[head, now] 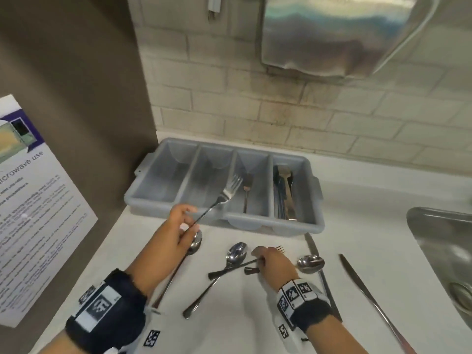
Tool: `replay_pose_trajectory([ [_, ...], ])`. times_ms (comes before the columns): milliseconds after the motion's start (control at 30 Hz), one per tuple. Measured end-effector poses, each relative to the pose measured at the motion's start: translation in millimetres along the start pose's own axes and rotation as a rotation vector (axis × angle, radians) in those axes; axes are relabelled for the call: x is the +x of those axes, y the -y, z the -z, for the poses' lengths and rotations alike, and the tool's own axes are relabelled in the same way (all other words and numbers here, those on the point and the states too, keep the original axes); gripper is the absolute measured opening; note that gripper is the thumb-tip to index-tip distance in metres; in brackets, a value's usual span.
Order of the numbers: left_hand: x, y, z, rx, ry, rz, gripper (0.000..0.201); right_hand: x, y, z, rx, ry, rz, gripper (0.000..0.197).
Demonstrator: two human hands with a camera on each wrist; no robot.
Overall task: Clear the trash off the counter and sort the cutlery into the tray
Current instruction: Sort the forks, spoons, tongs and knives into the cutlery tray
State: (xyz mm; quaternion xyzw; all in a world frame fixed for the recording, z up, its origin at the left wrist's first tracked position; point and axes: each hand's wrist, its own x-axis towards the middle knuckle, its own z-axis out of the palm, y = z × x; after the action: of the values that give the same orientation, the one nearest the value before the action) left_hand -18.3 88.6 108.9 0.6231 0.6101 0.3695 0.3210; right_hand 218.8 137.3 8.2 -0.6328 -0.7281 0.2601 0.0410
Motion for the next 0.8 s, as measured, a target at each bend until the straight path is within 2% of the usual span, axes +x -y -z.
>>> replay_pose_trajectory([
  [67,41,-19,-22,-0.027,-0.048,-0.029,0.024,2,0,-7,0.014,-0.015,-0.037,0.020],
  [133,83,-28,-50,0.036,-0.042,-0.046,0.027,2,3,-7,-0.016,0.012,-0.081,0.018],
  [267,155,-11,-107,0.061,0.201,0.150,0.029,-5,10,-11,-0.107,-0.026,-0.145,0.027],
  [433,176,8,-134,0.364,0.355,0.166,0.040,-17,6,-10,0.049,-0.038,-0.239,0.013],
  [500,175,8,-139,0.397,0.408,0.196,0.044,-19,1,-5,0.106,-0.031,-0.272,0.017],
  [567,176,10,-140,0.354,0.390,0.193,0.044,-21,-3,-3,0.115,-0.033,-0.305,0.018],
  [633,172,10,-135,0.193,0.300,0.138,0.040,-21,-2,-4,0.104,-0.031,-0.326,0.020],
  [700,156,7,-124,-0.047,0.201,0.061,0.035,-23,0,-4,0.063,-0.034,-0.296,0.021],
  [800,108,0,-86,-0.188,0.120,-0.051,0.034,-34,1,3,0.147,-0.089,-0.194,0.015],
])
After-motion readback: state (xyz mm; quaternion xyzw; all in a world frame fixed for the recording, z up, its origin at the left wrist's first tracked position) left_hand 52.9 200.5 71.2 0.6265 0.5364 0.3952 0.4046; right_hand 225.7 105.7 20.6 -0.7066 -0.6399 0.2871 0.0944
